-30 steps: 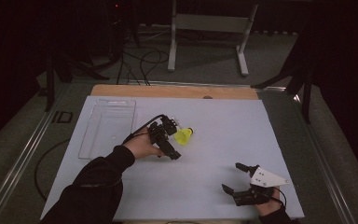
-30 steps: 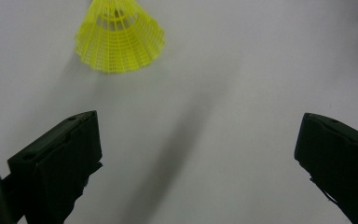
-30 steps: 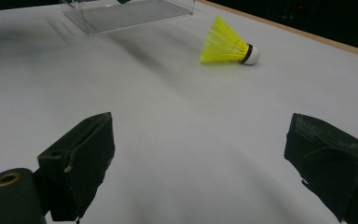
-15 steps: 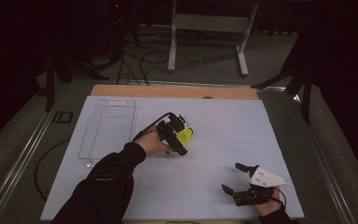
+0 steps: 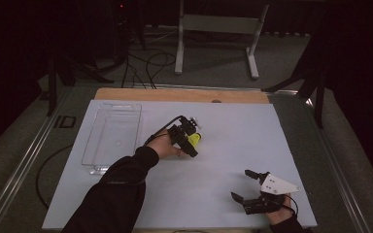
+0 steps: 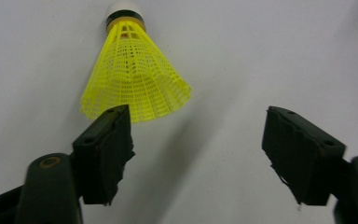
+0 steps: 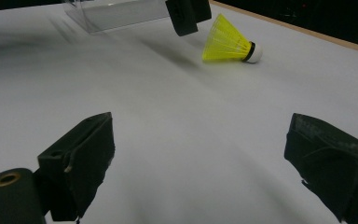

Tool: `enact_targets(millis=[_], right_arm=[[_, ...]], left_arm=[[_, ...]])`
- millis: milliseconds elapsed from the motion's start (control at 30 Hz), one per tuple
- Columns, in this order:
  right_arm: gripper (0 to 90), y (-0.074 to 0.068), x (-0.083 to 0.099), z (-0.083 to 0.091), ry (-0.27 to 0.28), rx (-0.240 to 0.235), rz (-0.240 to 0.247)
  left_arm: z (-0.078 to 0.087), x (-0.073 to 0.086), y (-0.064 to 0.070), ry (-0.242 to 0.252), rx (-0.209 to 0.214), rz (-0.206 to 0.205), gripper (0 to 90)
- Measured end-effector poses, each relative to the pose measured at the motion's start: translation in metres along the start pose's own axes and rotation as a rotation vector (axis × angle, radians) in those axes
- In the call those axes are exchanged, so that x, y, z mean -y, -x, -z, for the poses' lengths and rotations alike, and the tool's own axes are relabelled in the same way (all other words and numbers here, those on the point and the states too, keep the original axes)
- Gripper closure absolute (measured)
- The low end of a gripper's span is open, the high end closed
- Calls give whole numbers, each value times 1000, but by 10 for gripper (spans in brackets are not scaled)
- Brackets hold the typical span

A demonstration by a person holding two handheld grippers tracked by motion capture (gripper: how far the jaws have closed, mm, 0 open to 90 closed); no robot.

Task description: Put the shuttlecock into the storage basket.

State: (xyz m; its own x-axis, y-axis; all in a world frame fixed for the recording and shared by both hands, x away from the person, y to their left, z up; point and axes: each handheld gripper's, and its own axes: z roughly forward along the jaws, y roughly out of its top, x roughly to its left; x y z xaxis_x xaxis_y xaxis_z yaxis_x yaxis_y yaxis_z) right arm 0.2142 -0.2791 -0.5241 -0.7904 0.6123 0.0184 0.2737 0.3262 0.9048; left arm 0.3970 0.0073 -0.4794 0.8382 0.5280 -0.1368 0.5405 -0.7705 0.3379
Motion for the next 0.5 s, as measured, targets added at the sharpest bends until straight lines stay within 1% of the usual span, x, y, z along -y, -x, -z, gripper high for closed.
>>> enact_targets(millis=[67,167,200,233,267,333,367,433,500], right_arm=[[87,0,0,0,-1,-2,-3],[87,0,0,-1,-4,-3,-5],[88,0,0,-1,-5,-2,-2],[88,0,0,-1,-6,-2,-3],[87,-1,0,0,-6,-2,-5],[88,0,0,0,-3,-1,3],[87,0,0,0,-3,-2,-3],[88,0,0,0,-3,-3,-4],[88,0,0,0,-4,-3,-2]], left_arm=[[-2,-1,-1,-4,6,9,260],[-7,-4,-2,-4,13,34,310],[-10,-5,-2,-7,6,33,333],[-12,-6,-3,-10,-3,39,347],[-13,-7,-3,-8,-3,45,363],[-18,-8,-4,-14,-15,56,398],[-20,-9,-4,-14,-18,67,402],[-24,-9,-4,-17,-31,80,437],[-27,-10,-5,-18,-35,82,466]])
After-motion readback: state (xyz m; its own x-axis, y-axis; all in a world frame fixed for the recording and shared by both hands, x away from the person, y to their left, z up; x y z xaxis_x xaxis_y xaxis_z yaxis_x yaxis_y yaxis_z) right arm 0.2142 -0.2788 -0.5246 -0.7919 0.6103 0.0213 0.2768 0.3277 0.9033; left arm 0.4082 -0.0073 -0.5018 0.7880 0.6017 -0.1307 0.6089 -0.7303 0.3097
